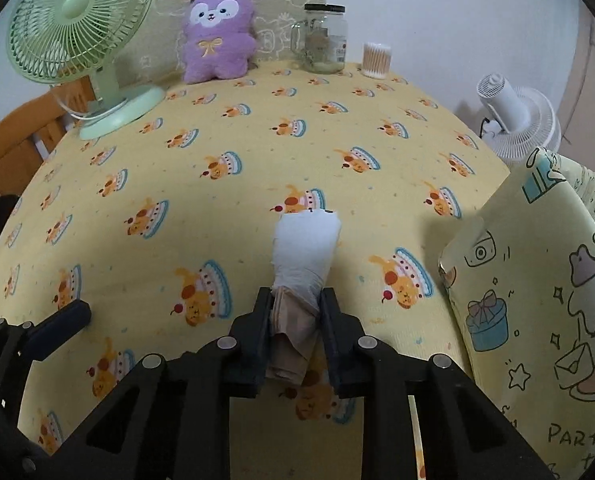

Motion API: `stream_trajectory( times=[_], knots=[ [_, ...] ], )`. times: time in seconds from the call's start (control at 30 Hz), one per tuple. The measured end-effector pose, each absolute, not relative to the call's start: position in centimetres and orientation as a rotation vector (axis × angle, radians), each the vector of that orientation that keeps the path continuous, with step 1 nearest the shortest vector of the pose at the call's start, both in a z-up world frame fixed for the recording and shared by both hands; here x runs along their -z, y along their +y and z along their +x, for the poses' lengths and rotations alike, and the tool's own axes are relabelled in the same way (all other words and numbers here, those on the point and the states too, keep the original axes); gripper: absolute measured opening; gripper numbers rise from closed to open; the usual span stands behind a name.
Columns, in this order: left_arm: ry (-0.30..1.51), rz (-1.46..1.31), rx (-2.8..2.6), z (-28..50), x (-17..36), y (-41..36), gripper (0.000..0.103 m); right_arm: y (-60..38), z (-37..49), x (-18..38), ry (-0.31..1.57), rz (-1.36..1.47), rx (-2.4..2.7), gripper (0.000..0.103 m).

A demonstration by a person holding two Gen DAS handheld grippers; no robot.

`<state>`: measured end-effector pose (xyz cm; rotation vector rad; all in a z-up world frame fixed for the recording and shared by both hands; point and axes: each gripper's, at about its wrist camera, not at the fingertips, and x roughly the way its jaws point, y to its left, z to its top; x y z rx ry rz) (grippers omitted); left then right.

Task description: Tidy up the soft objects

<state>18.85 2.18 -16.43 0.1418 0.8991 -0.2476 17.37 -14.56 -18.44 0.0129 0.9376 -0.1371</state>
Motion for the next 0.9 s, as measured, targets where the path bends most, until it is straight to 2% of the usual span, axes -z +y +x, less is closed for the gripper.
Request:
stream_trajectory(
  times=[0.13, 0.47, 0.9],
  knots=[
    [0.912, 0.113, 0.257, 18.2, 16.0, 2.5, 0.075, -14.2, 16.6, 18.1, 0.952, 0.038, 0.093, 0.022],
    [0.866, 0.081, 0.248, 15.8, 13.6, 3.1, 0.074, -12.9, 14.3, 15.7, 0.922, 0.022, 0.049, 0.022],
    [0.735, 0.083, 0.241, 12.8, 8.8, 3.1, 0.074, -12.5, 11.3, 10.2, 0.781, 0.002, -0.019, 0.022]
  ],
)
